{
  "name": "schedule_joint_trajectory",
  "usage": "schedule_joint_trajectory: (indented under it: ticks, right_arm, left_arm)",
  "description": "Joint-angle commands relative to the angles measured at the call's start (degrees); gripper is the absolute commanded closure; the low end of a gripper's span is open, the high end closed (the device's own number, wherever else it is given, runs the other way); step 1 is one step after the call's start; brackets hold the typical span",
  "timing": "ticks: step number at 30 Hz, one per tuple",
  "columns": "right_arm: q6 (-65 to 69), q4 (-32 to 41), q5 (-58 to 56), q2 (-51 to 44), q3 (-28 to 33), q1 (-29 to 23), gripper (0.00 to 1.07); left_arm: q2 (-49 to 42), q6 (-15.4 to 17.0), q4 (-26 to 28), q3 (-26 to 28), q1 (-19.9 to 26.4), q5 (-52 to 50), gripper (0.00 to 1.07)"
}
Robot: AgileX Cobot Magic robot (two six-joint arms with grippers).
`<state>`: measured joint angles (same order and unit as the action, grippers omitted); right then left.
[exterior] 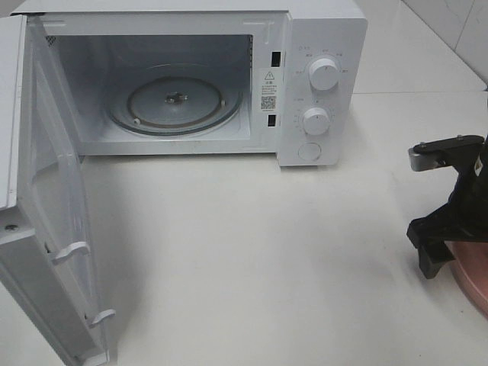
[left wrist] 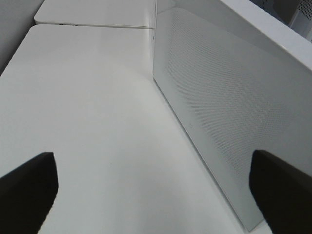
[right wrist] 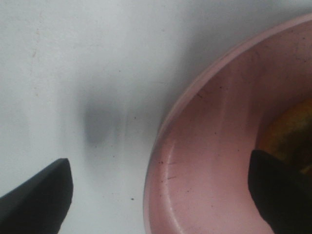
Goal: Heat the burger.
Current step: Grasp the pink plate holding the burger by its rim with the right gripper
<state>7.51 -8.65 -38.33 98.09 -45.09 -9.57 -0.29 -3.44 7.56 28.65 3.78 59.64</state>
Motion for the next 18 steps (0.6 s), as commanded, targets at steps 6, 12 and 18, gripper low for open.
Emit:
schedule_joint_trajectory:
  ticks: [6,12,18]
  right_arm:
    - [0.74,0.17,6.02,3.78,3.78,0.4,0.18]
    - [1.26,0.17,7.51,5.79,4.18,0.4,0.2]
    - [2.01,0.17,7.22,6.07,4.13,0.4,0.35]
  left_arm:
    - [-1.09,0.06,0.11,-0.17,-0.29,-0.34,0.07]
    - [-1.09,0.06,0.11,-0.17,-0.29,-0.34,0.07]
    - [-1.09,0.06,0.11,-0.17,-0.29,-0.34,0.07]
